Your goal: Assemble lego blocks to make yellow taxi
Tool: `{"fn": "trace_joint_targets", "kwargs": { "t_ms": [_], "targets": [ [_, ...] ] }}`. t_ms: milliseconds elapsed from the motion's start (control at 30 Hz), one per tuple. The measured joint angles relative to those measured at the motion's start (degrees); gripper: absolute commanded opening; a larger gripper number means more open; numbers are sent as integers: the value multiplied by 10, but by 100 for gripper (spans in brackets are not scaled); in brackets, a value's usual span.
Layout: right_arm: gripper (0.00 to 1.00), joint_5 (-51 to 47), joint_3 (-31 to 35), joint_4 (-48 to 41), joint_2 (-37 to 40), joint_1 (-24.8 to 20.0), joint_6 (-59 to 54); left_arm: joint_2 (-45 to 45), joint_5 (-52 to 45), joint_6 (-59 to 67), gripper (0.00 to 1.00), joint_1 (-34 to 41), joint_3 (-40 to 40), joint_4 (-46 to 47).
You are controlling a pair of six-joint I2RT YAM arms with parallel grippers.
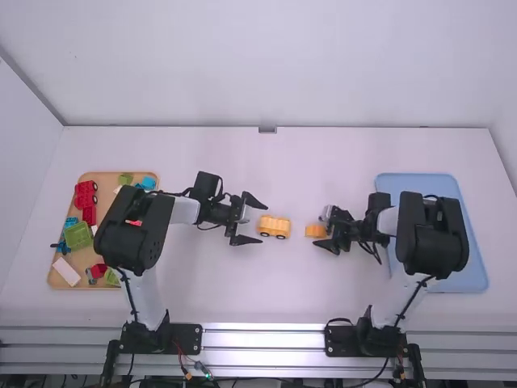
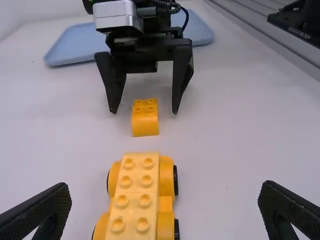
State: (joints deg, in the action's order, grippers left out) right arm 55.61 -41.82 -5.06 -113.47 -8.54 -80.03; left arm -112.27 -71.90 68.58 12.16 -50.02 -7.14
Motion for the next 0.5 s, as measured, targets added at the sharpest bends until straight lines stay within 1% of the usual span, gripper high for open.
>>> {"fn": "trace_joint_targets", "kwargs": {
  "t_ms": [33,67,167,233,267,367,500],
  "targets": [
    [74,0,-1,-2,-1,0,-3,0,0,0,99,0,0,0],
    [64,9,-6,-24,-6,-5,-27,0,-2,0,99,0,0,0],
    [56,19,-11,-46,-13,-11,-59,0,-1,0,99,0,0,3],
    [40,23,-14,-42,-20,-12,-77,0,-1,0,100,0,0,4],
    [35,23,-15,-41,-22,-12,-80,0,-1,0,99,0,0,4],
    [25,23,-15,-43,-23,-12,-88,0,-1,0,99,0,0,3],
    [18,25,-15,-44,-23,-12,-90,0,12,0,99,1,0,2]
  ]
}}
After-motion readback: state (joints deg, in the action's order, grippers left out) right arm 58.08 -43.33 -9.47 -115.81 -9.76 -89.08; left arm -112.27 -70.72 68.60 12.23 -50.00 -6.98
